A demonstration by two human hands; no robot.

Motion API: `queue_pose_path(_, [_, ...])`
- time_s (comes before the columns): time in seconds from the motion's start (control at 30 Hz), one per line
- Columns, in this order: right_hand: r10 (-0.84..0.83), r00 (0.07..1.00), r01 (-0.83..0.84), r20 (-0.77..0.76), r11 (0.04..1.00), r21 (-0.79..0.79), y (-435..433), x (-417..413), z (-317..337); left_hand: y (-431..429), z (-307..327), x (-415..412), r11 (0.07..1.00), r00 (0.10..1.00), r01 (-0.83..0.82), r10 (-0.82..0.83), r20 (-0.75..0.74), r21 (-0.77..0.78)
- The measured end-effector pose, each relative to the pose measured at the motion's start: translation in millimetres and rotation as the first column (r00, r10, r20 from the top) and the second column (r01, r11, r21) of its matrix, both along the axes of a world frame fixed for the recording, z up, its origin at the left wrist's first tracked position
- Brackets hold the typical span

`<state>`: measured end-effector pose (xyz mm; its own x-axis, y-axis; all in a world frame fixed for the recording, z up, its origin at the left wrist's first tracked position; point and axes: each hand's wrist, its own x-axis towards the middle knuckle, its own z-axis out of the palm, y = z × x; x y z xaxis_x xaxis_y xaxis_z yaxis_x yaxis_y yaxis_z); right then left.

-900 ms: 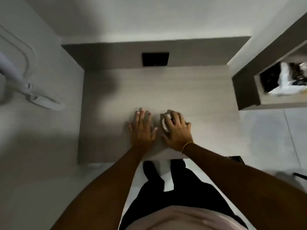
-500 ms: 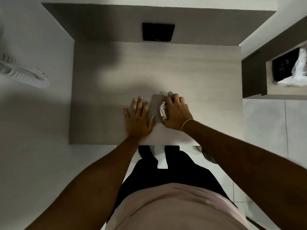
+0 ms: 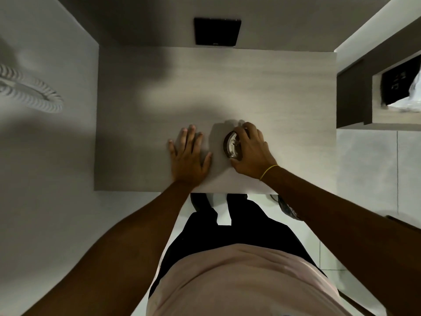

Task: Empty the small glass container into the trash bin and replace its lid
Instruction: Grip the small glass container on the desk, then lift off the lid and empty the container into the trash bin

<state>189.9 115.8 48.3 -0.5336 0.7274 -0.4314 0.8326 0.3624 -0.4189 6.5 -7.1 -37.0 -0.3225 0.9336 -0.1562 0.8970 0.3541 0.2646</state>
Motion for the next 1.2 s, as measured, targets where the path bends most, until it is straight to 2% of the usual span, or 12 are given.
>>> queue_pose_path(0.17, [-0.187, 0.973, 0.187, -0.136, 0.982, -0.013, 11, 36, 1, 0, -3, 0, 1.0, 1.0, 0.003, -0.002, -0.014, 0.029])
queue_pose_path(0.3, [-0.301, 0.951, 0.305, -0.069, 0.951, 0.055, 28, 75, -11, -2, -6, -1, 0.999, 1.0, 0.009, -0.008, -0.023, 0.047])
queue_pose_path(0.77, [-0.141, 0.989, 0.128, 0.041, 0.964, 0.233, 26, 104, -50, -1, -11, -1, 0.999, 0.999, 0.012, -0.009, -0.051, 0.044])
queue_pose_path(0.87, [-0.162, 0.985, 0.142, 0.06, 0.957, 0.253, 26, 101, -47, -1, -11, -1, 0.999, 0.999, 0.014, -0.012, -0.04, 0.038])
queue_pose_path(1.0, [-0.173, 0.976, 0.206, -0.133, 0.933, 0.294, 22, 83, -38, -1, -11, -1, 1.0, 0.999, 0.006, -0.004, -0.045, 0.026])
queue_pose_path(1.07, [-0.162, 0.965, 0.215, -0.207, 0.939, 0.267, 20, 67, -34, -1, -11, -1, 1.0, 0.999, 0.008, -0.007, -0.044, 0.019])
queue_pose_path(1.2, [-0.212, 0.969, 0.229, -0.129, 0.964, 0.135, 24, 40, -30, 0, -12, 0, 1.0, 0.998, 0.015, -0.015, -0.056, 0.006])
